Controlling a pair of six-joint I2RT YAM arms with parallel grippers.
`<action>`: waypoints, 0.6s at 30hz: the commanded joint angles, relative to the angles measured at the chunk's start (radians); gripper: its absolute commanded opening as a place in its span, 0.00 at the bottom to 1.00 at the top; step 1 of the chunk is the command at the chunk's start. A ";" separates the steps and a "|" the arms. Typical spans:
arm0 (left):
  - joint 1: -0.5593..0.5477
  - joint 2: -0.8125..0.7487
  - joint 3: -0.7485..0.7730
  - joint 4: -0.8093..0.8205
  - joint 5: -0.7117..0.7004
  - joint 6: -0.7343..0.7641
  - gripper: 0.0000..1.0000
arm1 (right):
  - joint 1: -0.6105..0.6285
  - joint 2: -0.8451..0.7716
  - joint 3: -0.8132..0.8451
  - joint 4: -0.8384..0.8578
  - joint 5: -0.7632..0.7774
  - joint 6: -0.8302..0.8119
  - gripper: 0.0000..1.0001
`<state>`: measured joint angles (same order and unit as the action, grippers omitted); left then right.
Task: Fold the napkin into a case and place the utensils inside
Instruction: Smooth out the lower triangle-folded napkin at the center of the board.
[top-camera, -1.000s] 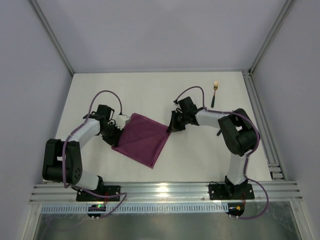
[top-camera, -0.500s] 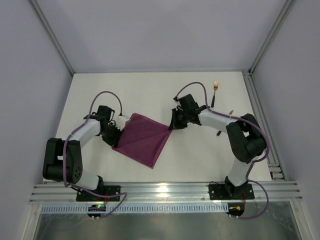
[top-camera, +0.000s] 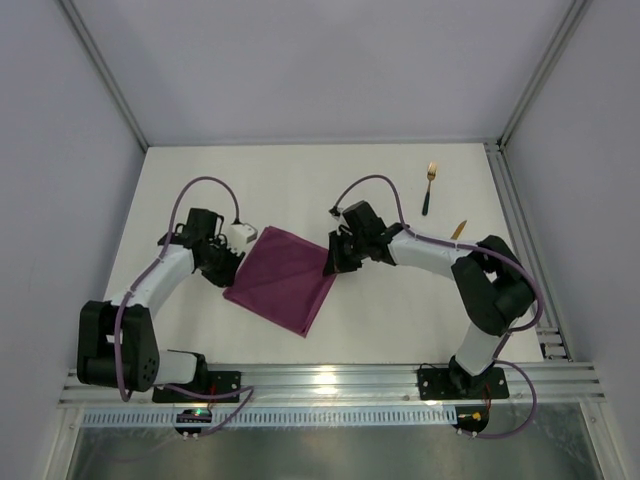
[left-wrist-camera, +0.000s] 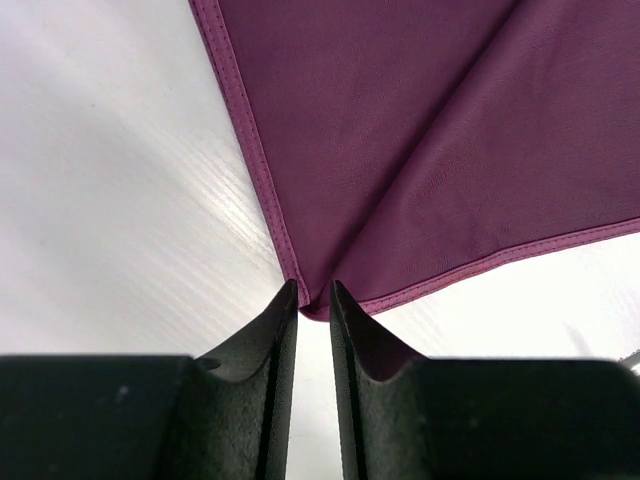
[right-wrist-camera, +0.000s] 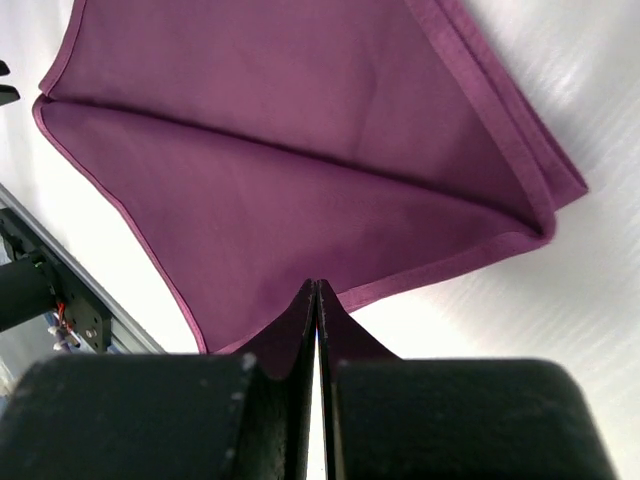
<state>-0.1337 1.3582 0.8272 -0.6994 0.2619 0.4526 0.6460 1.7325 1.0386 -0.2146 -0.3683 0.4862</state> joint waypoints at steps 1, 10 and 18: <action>-0.003 -0.030 0.016 -0.008 0.016 0.006 0.21 | 0.030 0.004 -0.017 0.072 -0.023 0.025 0.04; -0.064 0.033 -0.033 0.017 -0.009 0.012 0.22 | 0.029 0.065 -0.026 0.064 0.002 0.031 0.04; -0.078 0.079 -0.051 0.047 -0.070 0.014 0.22 | 0.015 0.079 -0.055 0.046 0.025 0.028 0.04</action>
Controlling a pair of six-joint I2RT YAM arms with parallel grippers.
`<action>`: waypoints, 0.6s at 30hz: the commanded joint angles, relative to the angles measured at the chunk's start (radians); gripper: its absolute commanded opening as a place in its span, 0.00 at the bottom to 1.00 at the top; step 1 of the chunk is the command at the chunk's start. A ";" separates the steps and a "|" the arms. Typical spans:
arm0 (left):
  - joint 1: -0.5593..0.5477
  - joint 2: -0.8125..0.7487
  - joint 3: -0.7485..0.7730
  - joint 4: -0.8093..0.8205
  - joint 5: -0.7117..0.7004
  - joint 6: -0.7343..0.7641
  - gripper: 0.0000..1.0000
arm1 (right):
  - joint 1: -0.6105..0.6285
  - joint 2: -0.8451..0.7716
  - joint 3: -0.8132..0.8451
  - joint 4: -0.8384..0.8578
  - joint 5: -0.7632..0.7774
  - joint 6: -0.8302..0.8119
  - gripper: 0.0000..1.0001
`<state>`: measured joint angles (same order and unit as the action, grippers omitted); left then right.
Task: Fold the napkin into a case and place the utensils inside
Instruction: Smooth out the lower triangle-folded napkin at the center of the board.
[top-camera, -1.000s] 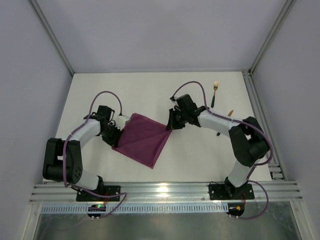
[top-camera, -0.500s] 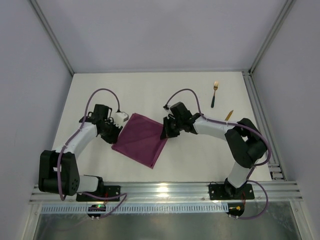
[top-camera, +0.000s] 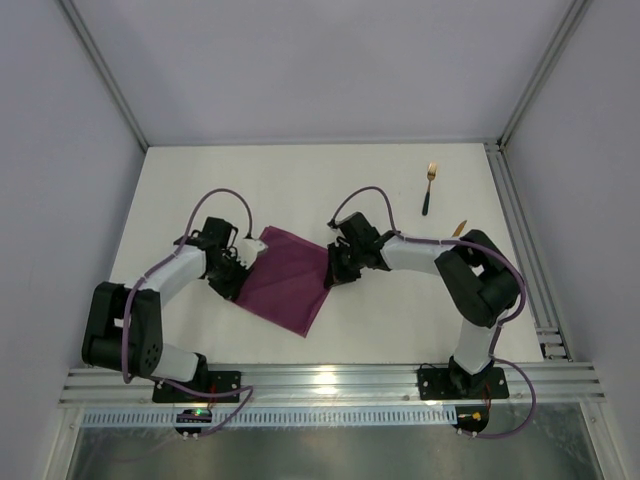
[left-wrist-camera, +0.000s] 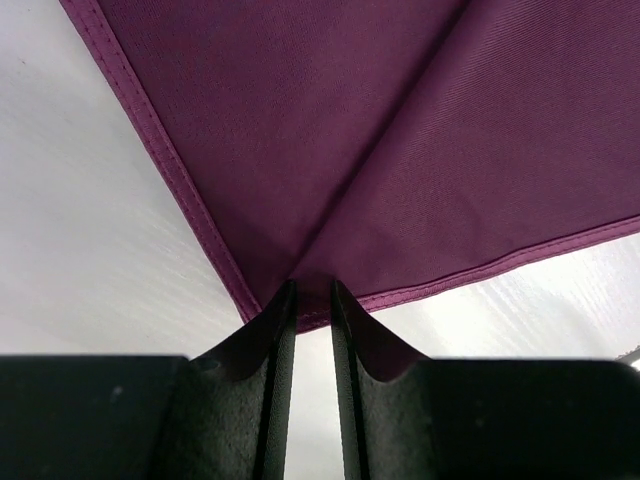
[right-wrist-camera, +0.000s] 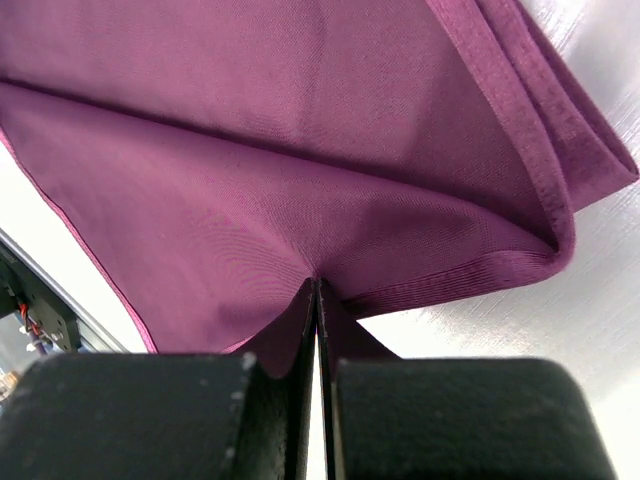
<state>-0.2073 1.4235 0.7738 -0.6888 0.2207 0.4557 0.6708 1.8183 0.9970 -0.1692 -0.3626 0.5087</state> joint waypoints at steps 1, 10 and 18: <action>-0.007 0.029 0.008 0.038 -0.030 0.012 0.22 | -0.013 -0.010 -0.018 0.005 0.022 0.005 0.04; -0.052 0.084 0.010 0.054 -0.092 0.009 0.20 | -0.033 -0.028 -0.024 -0.001 0.017 -0.007 0.04; -0.052 0.066 0.015 0.041 -0.050 0.006 0.20 | -0.004 -0.129 -0.026 -0.030 0.034 -0.015 0.04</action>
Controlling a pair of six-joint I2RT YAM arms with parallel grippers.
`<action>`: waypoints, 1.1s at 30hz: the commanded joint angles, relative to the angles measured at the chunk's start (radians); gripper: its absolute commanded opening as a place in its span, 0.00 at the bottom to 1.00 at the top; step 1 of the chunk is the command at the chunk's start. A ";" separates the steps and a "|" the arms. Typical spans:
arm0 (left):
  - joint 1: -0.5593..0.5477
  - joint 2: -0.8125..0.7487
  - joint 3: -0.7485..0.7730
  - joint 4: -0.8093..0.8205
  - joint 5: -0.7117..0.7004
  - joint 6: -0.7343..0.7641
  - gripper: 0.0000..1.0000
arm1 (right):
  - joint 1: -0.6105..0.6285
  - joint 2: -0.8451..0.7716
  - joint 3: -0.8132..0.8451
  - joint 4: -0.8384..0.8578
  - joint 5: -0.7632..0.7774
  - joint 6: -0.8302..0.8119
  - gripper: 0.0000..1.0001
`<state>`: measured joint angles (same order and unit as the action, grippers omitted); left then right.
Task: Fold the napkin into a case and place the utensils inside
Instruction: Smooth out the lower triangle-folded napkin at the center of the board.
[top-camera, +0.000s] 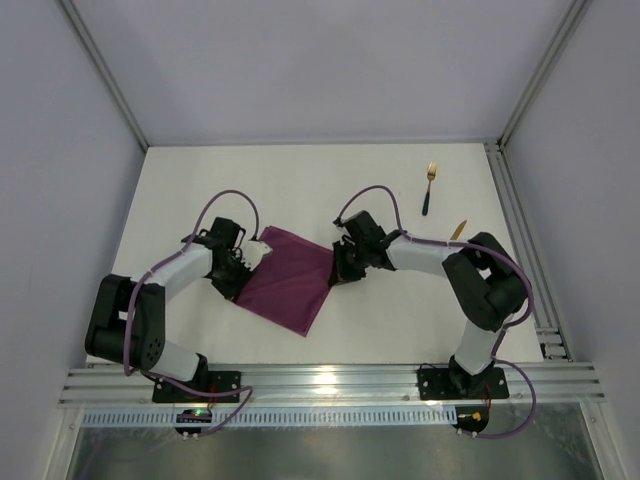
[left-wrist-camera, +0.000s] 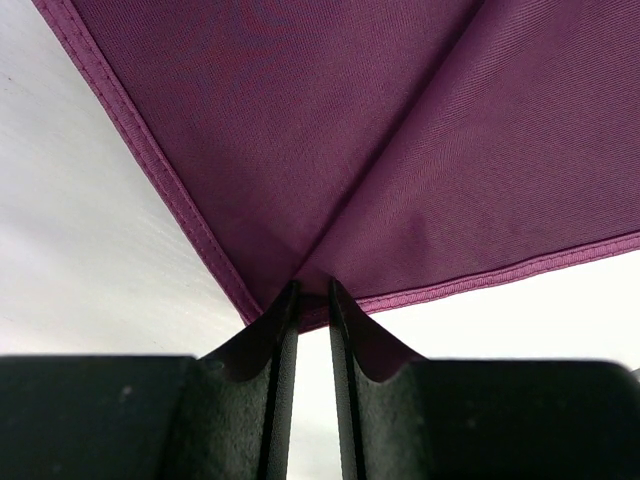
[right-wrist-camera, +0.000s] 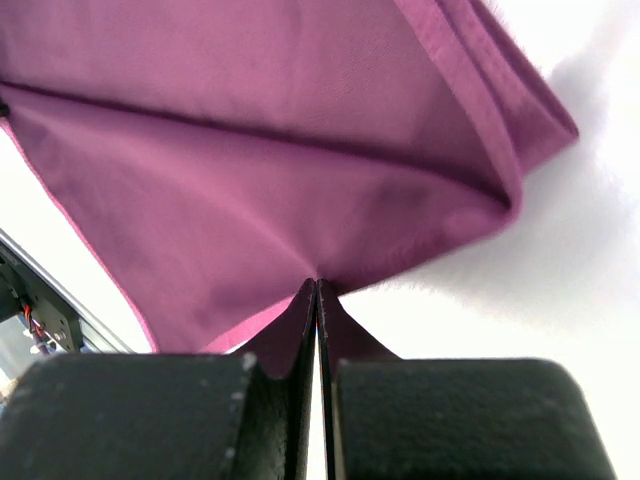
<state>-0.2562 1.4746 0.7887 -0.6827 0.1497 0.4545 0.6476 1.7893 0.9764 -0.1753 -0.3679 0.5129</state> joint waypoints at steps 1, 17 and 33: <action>-0.003 0.010 -0.002 0.034 0.021 0.009 0.20 | 0.027 -0.116 -0.010 -0.024 0.044 -0.014 0.04; -0.003 -0.016 -0.003 0.031 0.042 0.006 0.20 | 0.101 -0.021 -0.050 0.123 -0.029 0.094 0.04; -0.003 -0.048 0.026 0.012 0.045 0.010 0.25 | 0.070 -0.117 -0.070 0.051 -0.011 0.069 0.04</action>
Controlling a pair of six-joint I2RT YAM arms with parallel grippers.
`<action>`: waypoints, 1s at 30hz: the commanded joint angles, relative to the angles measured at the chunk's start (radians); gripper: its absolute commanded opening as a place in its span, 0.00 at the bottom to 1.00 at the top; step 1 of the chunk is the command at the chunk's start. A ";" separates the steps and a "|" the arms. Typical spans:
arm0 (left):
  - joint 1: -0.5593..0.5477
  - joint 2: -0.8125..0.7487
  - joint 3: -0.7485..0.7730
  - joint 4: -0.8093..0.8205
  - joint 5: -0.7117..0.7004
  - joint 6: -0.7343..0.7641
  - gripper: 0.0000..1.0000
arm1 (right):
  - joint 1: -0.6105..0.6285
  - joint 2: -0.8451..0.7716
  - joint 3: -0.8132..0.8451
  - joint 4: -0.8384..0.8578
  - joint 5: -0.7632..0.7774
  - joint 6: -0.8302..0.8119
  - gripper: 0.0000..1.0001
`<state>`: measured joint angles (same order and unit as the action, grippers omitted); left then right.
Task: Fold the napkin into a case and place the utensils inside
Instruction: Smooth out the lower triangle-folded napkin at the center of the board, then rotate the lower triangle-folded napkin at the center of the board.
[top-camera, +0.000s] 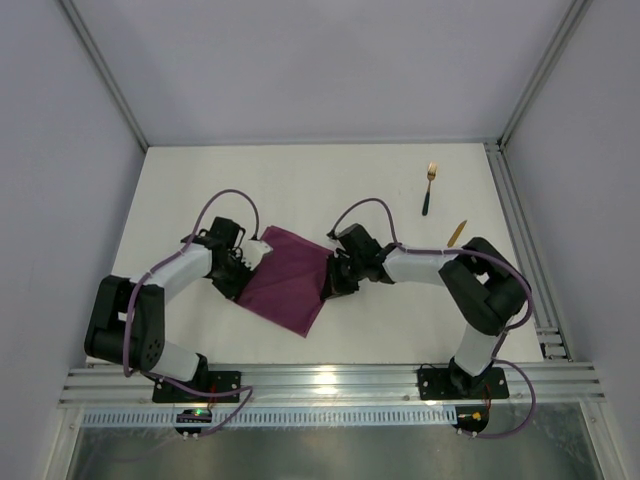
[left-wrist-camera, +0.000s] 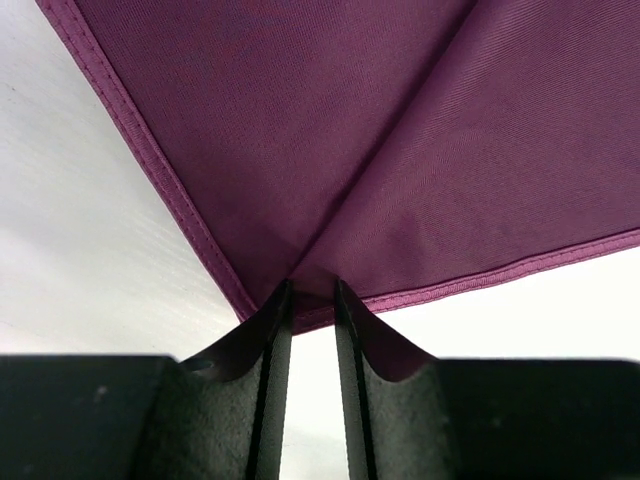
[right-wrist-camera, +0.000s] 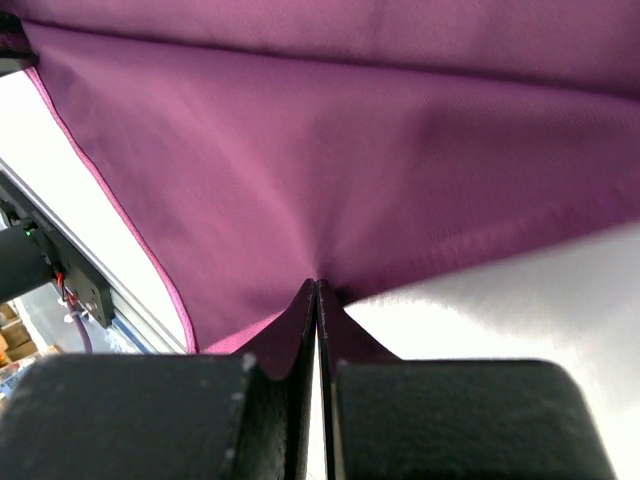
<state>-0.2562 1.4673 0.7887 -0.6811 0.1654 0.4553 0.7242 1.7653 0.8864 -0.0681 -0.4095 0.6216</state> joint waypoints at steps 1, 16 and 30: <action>-0.003 -0.056 0.030 0.008 0.031 0.010 0.25 | -0.008 -0.108 0.029 -0.065 0.031 -0.042 0.04; -0.003 -0.289 0.101 -0.169 0.224 0.111 0.49 | -0.242 -0.211 0.005 -0.130 0.015 -0.100 0.44; 0.021 -0.096 0.015 -0.098 -0.001 0.082 0.39 | -0.302 -0.020 0.215 -0.220 0.037 -0.295 0.60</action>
<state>-0.2413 1.3457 0.8089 -0.8196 0.2173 0.5392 0.4294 1.7187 1.0267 -0.2726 -0.3691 0.3874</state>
